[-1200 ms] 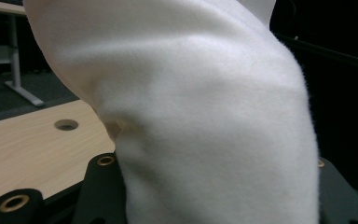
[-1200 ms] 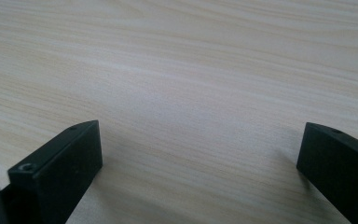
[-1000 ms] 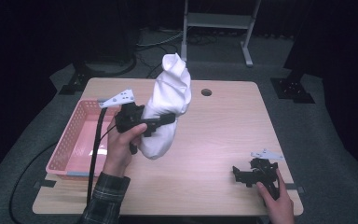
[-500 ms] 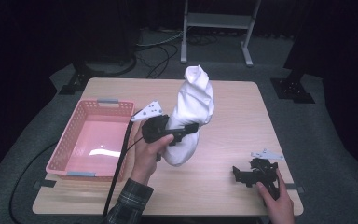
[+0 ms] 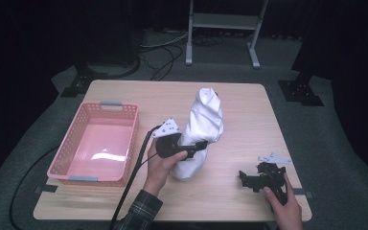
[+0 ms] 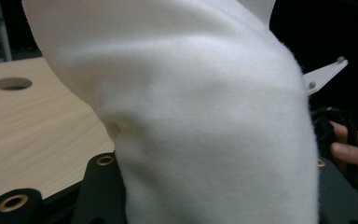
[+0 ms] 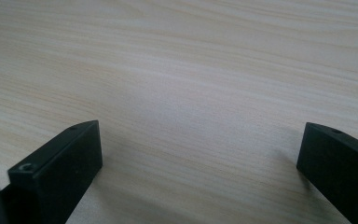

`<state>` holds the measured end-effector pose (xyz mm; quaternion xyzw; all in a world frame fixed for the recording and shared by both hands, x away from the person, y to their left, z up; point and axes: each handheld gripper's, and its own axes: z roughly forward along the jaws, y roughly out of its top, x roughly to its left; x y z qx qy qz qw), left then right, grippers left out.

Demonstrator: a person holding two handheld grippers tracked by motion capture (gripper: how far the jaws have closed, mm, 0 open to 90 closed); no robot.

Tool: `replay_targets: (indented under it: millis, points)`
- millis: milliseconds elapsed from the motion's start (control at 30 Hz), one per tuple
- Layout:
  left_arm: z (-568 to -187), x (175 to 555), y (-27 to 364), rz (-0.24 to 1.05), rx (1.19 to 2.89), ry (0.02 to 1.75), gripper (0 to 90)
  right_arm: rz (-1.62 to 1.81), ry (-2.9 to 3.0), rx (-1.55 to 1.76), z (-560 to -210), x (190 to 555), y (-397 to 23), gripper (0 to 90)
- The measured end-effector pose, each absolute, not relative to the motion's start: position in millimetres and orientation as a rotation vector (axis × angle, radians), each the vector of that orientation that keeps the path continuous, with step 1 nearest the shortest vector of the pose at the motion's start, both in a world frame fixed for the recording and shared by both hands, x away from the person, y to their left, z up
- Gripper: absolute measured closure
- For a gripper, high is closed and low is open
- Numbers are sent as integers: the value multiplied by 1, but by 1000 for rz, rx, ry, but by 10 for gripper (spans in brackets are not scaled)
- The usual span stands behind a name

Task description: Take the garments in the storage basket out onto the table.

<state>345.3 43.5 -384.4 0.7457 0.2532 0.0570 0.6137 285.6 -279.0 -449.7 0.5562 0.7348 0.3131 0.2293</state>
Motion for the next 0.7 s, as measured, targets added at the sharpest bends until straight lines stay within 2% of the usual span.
replay_targets:
  millis: [233,700]
  points:
    - [-401,349,37,134,1821,621,488,862,2023,1531,-450,286,-279,0]
    - [-410,361,28,78,1961,728,456,861,2023,1533,-450,285,-279,0]
